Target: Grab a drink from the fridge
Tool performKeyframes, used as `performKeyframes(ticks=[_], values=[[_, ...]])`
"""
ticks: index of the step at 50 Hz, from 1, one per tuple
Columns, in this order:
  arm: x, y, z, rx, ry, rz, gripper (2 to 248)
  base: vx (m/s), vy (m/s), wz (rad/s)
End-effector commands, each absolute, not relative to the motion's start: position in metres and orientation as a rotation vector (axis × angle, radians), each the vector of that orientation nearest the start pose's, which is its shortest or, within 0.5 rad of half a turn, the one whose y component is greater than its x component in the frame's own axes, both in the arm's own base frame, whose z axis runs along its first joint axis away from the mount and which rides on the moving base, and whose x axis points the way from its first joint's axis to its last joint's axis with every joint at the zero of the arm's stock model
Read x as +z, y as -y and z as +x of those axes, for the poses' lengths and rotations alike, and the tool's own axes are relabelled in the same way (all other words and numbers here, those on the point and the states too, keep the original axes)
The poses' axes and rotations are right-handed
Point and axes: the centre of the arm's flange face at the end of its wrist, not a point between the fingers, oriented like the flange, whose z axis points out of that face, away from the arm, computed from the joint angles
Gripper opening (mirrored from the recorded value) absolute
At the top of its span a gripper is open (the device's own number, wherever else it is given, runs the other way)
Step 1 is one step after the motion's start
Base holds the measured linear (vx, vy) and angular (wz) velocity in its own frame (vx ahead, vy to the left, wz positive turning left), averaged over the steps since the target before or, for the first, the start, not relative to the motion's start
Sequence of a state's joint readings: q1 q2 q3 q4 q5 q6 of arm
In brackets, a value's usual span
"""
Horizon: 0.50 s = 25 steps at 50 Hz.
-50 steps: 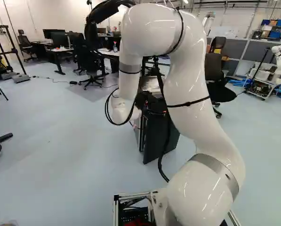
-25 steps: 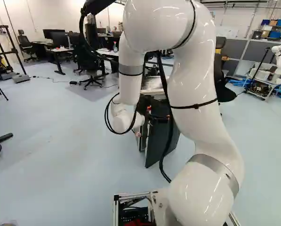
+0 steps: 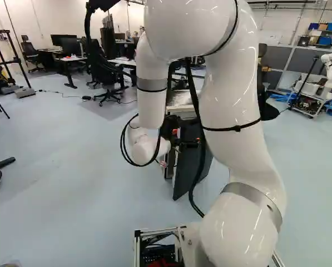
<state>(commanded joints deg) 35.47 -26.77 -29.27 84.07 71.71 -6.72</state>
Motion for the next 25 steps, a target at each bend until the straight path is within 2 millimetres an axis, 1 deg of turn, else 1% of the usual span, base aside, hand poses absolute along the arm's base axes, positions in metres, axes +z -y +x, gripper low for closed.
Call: performKeyframes(ticks=[12, 25], values=[[0.267, -0.145, 0.346, 1.462, 0.816, 2.026, 247, 0.000, 0.000, 0.000], [0.268, -0.154, 0.361, 1.496, 0.831, 2.004, 247, 0.000, 0.000, 0.000]])
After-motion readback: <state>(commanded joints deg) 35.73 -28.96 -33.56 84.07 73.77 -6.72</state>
